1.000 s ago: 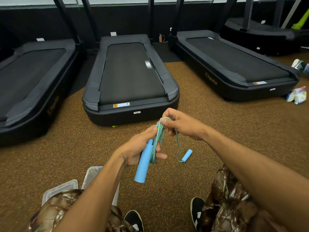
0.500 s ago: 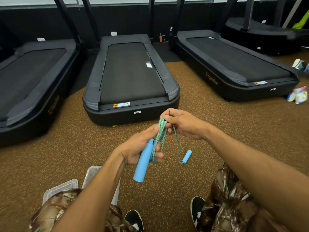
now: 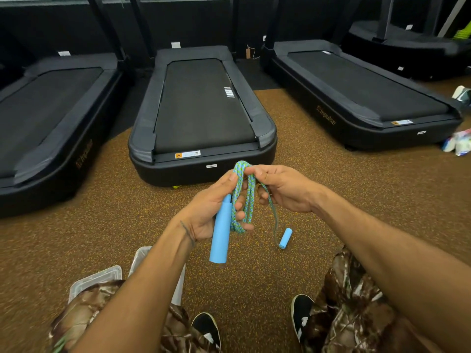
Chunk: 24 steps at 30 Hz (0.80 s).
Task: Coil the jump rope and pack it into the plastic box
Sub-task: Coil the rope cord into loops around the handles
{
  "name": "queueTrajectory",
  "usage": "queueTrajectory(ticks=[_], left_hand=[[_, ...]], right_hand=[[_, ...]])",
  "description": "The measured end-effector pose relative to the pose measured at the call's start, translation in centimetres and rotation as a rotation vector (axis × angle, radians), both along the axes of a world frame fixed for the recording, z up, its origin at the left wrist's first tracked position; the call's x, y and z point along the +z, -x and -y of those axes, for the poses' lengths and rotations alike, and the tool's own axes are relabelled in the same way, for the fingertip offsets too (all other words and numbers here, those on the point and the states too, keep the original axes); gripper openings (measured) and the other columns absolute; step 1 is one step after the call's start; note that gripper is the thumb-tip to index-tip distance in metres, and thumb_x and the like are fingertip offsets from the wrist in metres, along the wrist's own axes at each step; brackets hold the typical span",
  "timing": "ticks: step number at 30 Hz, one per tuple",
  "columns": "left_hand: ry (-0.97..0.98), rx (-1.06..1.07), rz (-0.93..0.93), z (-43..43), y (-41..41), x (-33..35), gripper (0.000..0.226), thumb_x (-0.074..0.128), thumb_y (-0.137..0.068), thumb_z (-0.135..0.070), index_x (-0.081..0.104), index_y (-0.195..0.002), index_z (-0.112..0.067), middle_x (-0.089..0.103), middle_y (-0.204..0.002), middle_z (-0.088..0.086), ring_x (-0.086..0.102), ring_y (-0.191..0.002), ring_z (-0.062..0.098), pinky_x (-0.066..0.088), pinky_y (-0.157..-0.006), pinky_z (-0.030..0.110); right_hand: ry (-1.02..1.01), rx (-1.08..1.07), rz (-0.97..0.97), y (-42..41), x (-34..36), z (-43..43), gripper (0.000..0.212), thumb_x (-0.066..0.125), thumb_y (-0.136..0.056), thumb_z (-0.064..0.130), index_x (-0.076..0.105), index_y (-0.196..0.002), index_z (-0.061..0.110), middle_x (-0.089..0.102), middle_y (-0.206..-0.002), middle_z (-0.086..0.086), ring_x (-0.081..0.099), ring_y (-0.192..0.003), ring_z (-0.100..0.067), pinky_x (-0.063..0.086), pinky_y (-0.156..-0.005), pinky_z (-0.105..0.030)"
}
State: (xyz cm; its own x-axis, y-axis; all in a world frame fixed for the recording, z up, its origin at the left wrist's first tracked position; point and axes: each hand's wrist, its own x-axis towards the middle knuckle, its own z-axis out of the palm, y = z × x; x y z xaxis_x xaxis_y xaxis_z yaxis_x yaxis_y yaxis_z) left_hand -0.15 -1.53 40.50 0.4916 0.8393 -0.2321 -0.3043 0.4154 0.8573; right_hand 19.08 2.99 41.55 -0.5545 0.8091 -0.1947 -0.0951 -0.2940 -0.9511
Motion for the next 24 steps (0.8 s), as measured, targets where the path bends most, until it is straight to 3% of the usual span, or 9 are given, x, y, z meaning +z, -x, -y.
queueTrajectory(ticks=[3,6,12,15,18,21,22,24], left_hand=[[-0.017,0.024,0.007,-0.1,-0.3,0.7,0.027,0.049,-0.099,-0.042,0.063,-0.117,-0.026,0.048,-0.065,0.006,0.053,-0.052,0.019,0.050,-0.085,0.062],[-0.027,0.047,0.009,-0.2,-0.4,1.0,0.027,0.049,-0.101,-0.041,0.065,-0.115,-0.025,0.047,-0.064,0.005,0.051,-0.051,0.017,0.054,-0.079,0.057],[-0.037,0.082,-0.002,-0.6,-0.1,0.9,0.036,0.050,-0.101,-0.037,0.061,-0.133,-0.027,0.045,-0.062,0.002,0.048,-0.047,0.013,0.042,-0.099,0.065],[-0.069,0.015,-0.005,-0.5,-0.4,1.1,0.034,0.046,-0.103,-0.041,0.059,-0.134,-0.037,0.044,-0.067,0.002,0.048,-0.051,0.012,0.055,-0.082,0.053],[-0.071,0.031,0.024,-0.3,-0.7,1.2,0.035,0.045,-0.103,-0.040,0.058,-0.136,-0.036,0.043,-0.070,0.004,0.048,-0.051,0.011,0.059,-0.071,0.045],[-0.074,0.050,0.051,-0.3,-0.8,1.6,0.034,0.047,-0.101,-0.041,0.061,-0.133,-0.038,0.045,-0.064,0.002,0.049,-0.051,0.012,0.043,-0.096,0.062],[-0.080,0.053,0.060,-0.3,-0.8,1.8,0.034,0.048,-0.101,-0.042,0.061,-0.132,-0.039,0.044,-0.063,0.001,0.049,-0.051,0.012,0.040,-0.098,0.061],[-0.097,0.068,0.062,-0.5,-0.8,2.3,0.035,0.048,-0.100,-0.043,0.061,-0.133,-0.039,0.043,-0.063,0.001,0.047,-0.053,0.012,0.046,-0.088,0.050]], right_hand=[[-0.025,0.042,0.000,0.4,-0.1,0.0,0.020,0.046,-0.102,0.014,0.063,-0.113,0.016,0.069,-0.076,0.003,0.046,-0.051,-0.007,0.038,-0.059,-0.026],[-0.044,-0.002,-0.008,0.8,0.0,-0.2,0.019,0.046,-0.102,0.013,0.064,-0.106,0.016,0.060,-0.073,0.003,0.040,-0.048,-0.004,0.035,-0.055,-0.022],[-0.037,-0.085,-0.030,0.4,-0.7,-0.9,0.027,0.043,-0.104,0.019,0.070,-0.104,0.020,0.049,-0.070,0.006,0.030,-0.045,-0.001,0.035,-0.052,-0.018],[-0.033,-0.079,-0.047,0.9,-0.7,-0.7,0.026,0.044,-0.104,0.022,0.070,-0.101,0.021,0.050,-0.071,0.005,0.030,-0.045,-0.001,0.035,-0.051,-0.018],[-0.074,-0.094,-0.024,1.0,-0.5,-0.6,0.025,0.044,-0.104,0.024,0.068,-0.100,0.018,0.053,-0.077,0.002,0.034,-0.049,-0.004,0.035,-0.053,-0.021],[-0.044,-0.081,-0.010,0.7,-1.2,-0.5,0.027,0.048,-0.102,0.032,0.071,-0.108,0.017,0.062,-0.094,-0.011,0.045,-0.067,-0.023,0.040,-0.057,-0.024],[-0.035,-0.073,-0.001,0.5,-1.6,-0.5,0.030,0.049,-0.101,0.034,0.070,-0.114,0.018,0.062,-0.101,-0.014,0.045,-0.075,-0.027,0.042,-0.059,-0.025],[-0.021,-0.088,0.013,0.3,-2.4,-0.5,0.032,0.045,-0.103,0.033,0.067,-0.120,0.016,0.062,-0.105,-0.013,0.046,-0.072,-0.025,0.043,-0.062,-0.027]])
